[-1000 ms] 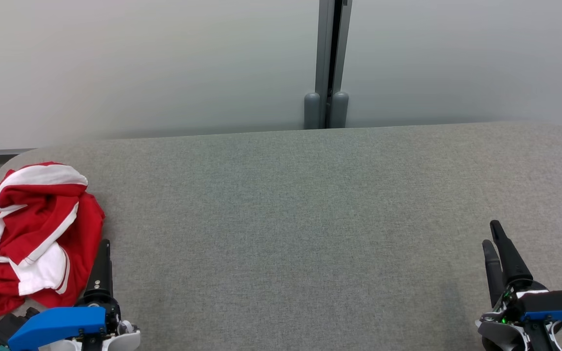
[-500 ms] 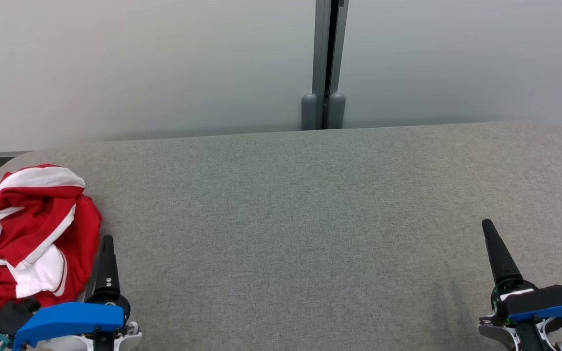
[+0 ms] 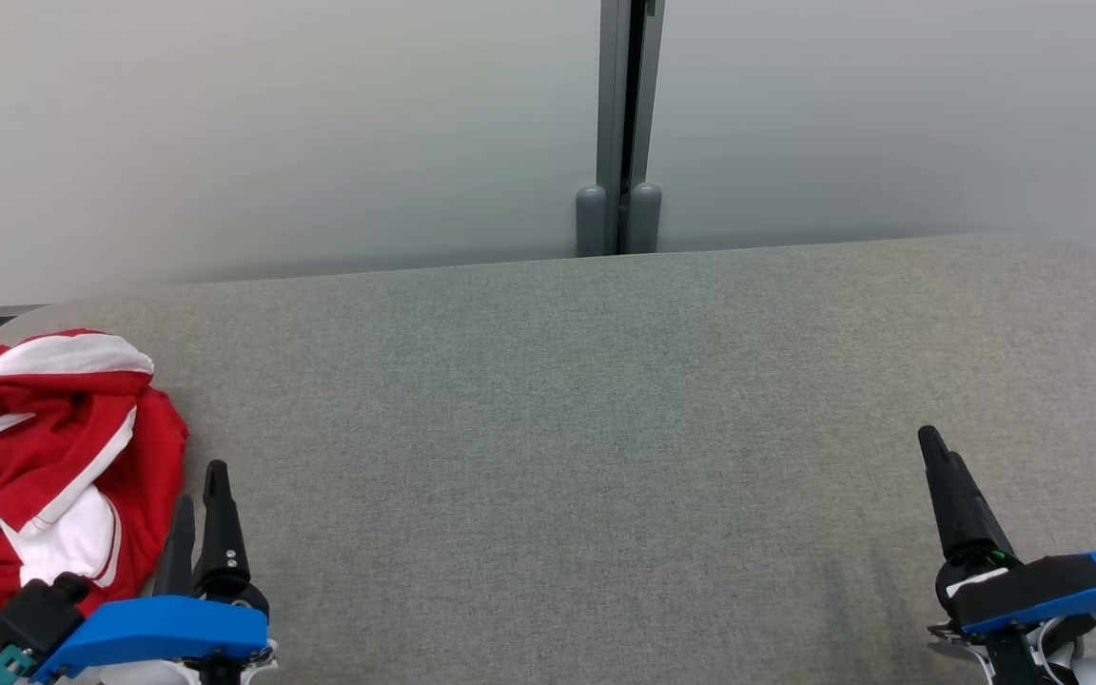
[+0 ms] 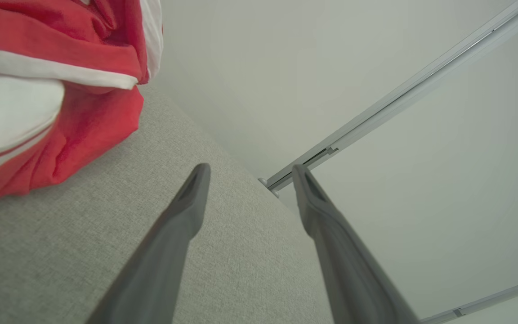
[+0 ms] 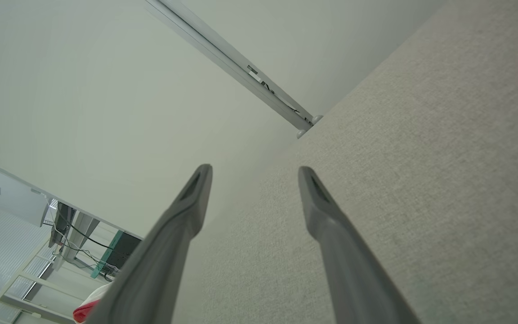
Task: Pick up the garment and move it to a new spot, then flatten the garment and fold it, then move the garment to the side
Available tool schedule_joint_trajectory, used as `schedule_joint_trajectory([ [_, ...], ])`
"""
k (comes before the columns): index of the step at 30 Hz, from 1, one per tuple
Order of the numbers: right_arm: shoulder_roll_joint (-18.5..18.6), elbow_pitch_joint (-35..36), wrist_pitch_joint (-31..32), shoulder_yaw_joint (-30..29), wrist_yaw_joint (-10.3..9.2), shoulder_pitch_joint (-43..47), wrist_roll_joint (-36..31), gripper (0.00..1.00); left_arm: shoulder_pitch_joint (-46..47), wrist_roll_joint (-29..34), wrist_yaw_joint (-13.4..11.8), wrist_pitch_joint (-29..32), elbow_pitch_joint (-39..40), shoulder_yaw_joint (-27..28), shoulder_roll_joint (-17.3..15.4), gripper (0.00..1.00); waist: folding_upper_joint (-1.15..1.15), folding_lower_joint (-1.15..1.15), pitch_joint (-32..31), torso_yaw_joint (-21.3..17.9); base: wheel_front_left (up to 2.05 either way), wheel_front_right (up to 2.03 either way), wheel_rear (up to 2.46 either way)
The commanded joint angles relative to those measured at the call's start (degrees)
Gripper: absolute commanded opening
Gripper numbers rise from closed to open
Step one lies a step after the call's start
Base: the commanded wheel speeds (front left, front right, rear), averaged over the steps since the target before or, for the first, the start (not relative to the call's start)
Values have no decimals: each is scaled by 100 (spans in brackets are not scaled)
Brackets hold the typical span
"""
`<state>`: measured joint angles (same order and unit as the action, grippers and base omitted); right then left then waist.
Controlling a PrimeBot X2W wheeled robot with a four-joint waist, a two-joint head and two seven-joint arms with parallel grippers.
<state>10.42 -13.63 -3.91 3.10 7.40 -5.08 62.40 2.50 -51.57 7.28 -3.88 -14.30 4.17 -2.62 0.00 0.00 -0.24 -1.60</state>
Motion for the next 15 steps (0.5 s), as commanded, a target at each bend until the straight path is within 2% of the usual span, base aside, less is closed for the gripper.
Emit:
schedule_joint_trajectory([
  [1, 91, 67, -51, 26, 9, -15, -144, 100, 52, 170, -21, -55, 59, -34, -22, 100, 0, 0, 1, -4, 0, 0, 0],
  [15, 231, -9, -300, 217, 11, -14, -1153, 100, 30, 1451, -154, -304, -162, -117, -35, 100, 0, 0, -15, -44, 0, 0, 0],
])
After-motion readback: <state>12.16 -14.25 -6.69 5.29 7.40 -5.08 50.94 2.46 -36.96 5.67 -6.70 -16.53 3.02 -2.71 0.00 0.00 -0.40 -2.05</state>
